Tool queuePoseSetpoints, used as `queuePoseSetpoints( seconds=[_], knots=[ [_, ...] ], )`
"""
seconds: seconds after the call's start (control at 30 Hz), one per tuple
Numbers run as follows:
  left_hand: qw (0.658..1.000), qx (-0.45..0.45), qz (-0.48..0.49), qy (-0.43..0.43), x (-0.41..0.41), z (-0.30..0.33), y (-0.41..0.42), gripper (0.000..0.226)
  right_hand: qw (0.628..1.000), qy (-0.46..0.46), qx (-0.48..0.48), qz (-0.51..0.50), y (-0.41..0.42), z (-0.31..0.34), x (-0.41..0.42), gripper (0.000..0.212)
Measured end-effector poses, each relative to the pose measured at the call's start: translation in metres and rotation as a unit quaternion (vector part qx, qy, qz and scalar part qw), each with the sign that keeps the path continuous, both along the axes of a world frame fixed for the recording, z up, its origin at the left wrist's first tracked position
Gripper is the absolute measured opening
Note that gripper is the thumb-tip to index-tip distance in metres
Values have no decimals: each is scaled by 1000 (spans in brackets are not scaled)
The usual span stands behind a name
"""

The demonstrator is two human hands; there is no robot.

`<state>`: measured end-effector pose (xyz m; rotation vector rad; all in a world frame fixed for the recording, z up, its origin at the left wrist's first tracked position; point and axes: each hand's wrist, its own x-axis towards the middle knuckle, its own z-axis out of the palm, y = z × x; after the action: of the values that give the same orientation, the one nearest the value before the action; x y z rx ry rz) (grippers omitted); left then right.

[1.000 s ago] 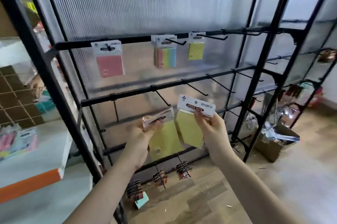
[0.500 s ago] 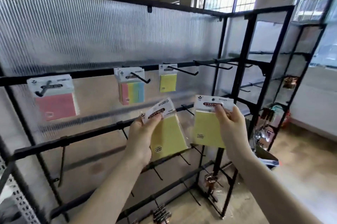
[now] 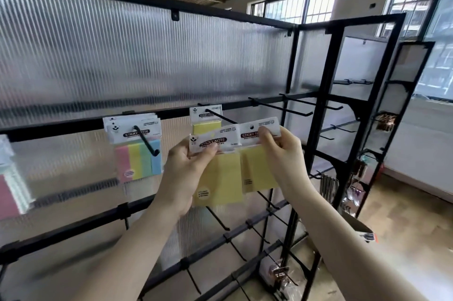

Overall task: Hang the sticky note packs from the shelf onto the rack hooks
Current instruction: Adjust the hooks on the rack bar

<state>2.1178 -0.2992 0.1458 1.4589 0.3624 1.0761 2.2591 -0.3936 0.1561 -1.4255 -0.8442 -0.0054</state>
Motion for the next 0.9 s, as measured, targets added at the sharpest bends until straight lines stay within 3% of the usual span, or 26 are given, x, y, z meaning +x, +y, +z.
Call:
queuePoseSetpoints(
  seconds=[0.37,0.63,0.8,0.9],
  knots=[
    [1000,6,4,8,22,-2,20,16,998,29,15,48,23,-2,25,31],
    [997,70,30,26,20,-6,18,14,995,29,7,98,22,-4,33,29],
    [992,111,55,36,15,-7,10,23,993,-55,-15,102,19,1,39,31],
    [989,122,72,50,15,-7,7,23,983,-171,-11,67,17,2,42,29]
  ],
)
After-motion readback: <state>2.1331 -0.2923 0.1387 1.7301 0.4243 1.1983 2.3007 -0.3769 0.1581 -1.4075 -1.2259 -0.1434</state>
